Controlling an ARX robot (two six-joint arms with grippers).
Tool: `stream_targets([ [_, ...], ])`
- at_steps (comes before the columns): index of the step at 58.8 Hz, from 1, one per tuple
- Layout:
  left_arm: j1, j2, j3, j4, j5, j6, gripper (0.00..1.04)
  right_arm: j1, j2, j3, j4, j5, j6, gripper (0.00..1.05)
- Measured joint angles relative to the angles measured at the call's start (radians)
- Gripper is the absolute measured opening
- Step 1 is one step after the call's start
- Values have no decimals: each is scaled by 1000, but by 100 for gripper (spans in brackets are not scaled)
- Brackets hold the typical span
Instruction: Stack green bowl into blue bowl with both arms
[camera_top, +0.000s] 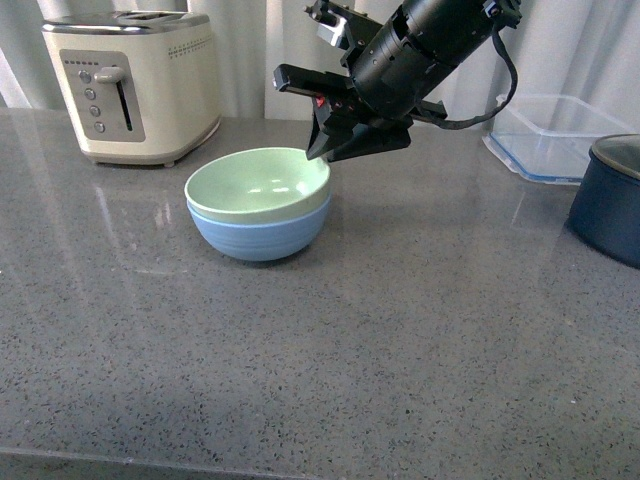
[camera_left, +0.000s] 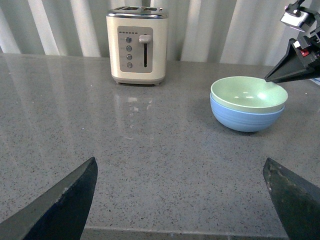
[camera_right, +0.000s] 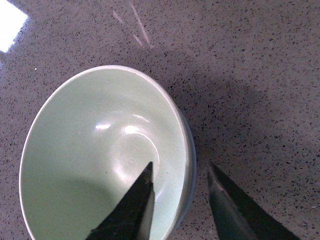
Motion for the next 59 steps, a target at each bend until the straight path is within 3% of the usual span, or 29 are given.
stream_targets([
  [13,0,0,0,0,0,0,98,-18,-5,-13,14,-13,4,66],
  [24,0,0,0,0,0,0,98,-46,-114,-175,97,-15,10,97],
  [38,0,0,0,0,0,0,98,-160,-439,-528,223,16,36,95],
  [59,0,0,0,0,0,0,98,-385,-964,-1072,231,100,57,95],
])
